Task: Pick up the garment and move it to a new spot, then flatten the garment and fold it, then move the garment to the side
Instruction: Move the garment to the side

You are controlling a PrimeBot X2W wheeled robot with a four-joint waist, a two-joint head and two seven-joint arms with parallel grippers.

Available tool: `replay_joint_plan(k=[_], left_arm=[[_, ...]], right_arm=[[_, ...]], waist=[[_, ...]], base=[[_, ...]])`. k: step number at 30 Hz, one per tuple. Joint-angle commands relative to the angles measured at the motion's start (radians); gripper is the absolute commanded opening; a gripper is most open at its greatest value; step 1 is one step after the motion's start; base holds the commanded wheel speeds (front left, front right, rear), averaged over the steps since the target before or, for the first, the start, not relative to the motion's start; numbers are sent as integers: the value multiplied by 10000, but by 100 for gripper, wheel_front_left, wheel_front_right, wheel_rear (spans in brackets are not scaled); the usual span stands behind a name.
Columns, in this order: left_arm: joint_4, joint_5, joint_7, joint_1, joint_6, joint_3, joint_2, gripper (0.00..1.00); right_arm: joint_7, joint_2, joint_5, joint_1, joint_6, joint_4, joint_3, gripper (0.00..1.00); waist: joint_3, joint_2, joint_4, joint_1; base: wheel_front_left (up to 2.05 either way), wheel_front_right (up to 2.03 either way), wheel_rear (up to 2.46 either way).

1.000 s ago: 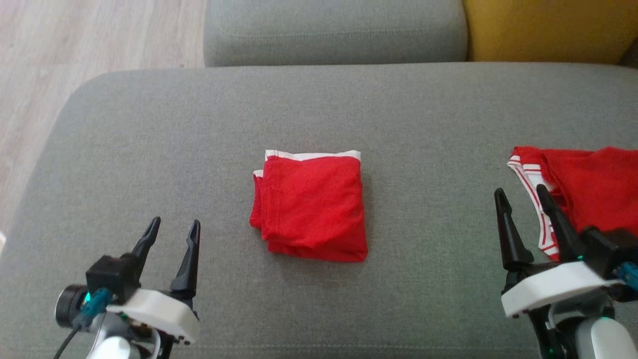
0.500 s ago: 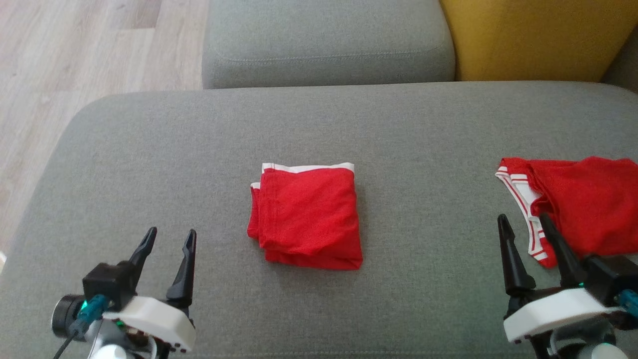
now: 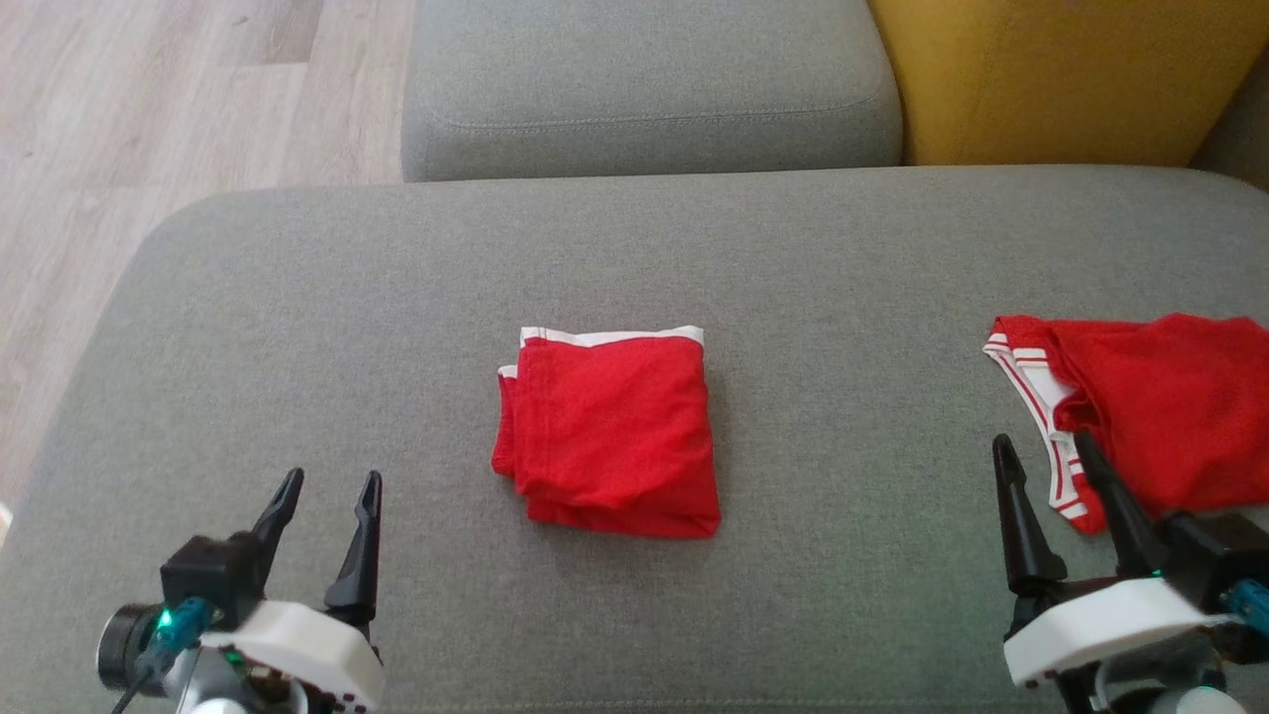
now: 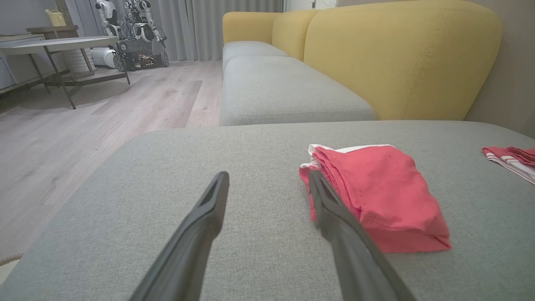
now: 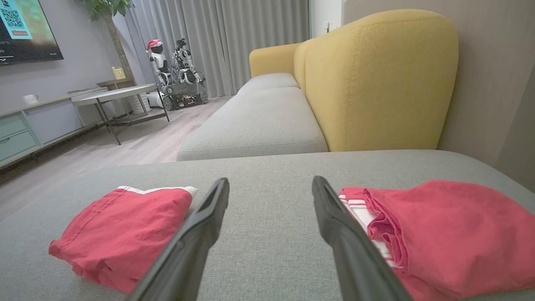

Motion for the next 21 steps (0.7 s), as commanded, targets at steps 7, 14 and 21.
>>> replay_joint_plan(k=[7, 14, 21], left_arm=[[-378, -59, -19, -466, 117, 435, 319, 100], [-448, -88, 19, -468, 153, 412, 359, 100], [-478, -93, 14, -538, 156, 356, 368, 100]], right_arm=[[-77, -58, -36, -521, -7, -257, 225, 100], [-63, -57, -15, -593, -7, -268, 222, 100], [-26, -57, -52, -619, -7, -239, 165, 100]], waist=[[45, -1, 4, 0], [108, -1, 14, 0], [181, -1, 98, 0]], base=[[0, 0, 0], [0, 0, 0], [0, 0, 0]])
